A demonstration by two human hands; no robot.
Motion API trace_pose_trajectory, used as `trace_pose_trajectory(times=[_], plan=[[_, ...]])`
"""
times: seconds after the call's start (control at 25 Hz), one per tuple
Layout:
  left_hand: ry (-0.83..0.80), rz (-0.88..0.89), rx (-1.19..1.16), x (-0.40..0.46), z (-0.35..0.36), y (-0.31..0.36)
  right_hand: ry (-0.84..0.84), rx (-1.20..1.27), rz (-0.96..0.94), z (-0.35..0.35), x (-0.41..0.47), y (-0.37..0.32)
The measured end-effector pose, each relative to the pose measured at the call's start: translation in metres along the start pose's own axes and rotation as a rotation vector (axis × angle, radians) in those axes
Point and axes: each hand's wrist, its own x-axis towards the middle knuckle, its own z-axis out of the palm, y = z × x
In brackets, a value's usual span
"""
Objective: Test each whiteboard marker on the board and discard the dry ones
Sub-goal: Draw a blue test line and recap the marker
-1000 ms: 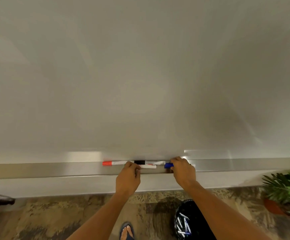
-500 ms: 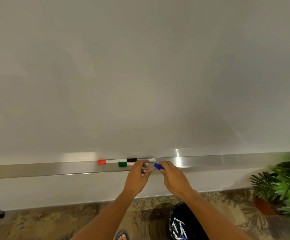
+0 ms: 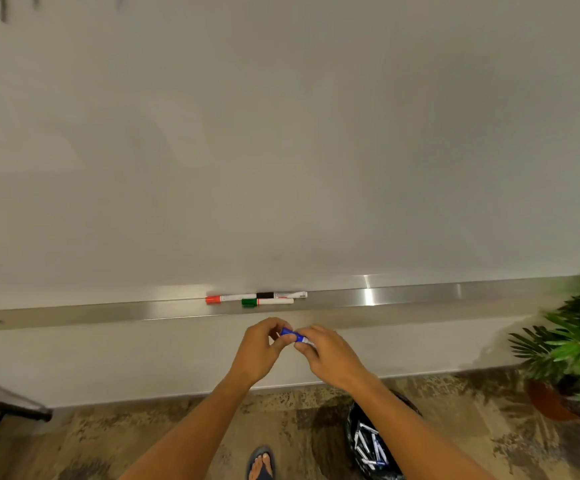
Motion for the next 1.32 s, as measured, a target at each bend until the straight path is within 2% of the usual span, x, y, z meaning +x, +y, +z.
trace_pose_trajectory(times=[0.2,0.28,0.48,0.84,1.32], plan=[[-0.156,0.146,0.427,-0.023,-0.034,0.004,-0.019,-0.136,-0.104,0.012,-0.011,-0.025],[-0.192,0.144,0.498,-0.028,-0.044,0.005,-0.037,-0.151,-0.123,0.014,-0.01,-0.033],[-0.124,0.141,0.46,-0.032,-0.073,0.004,-0.017,-0.146,-0.189,0.013,0.012,-0.062],[0.0,0.304,0.372,-0.011,-0.15,-0.011,0.044,-0.149,-0.233,0.01,0.063,-0.128],[0.022,0.385,0.368,0.002,-0.234,-0.042,0.108,-0.26,-0.266,0.04,0.114,-0.194]])
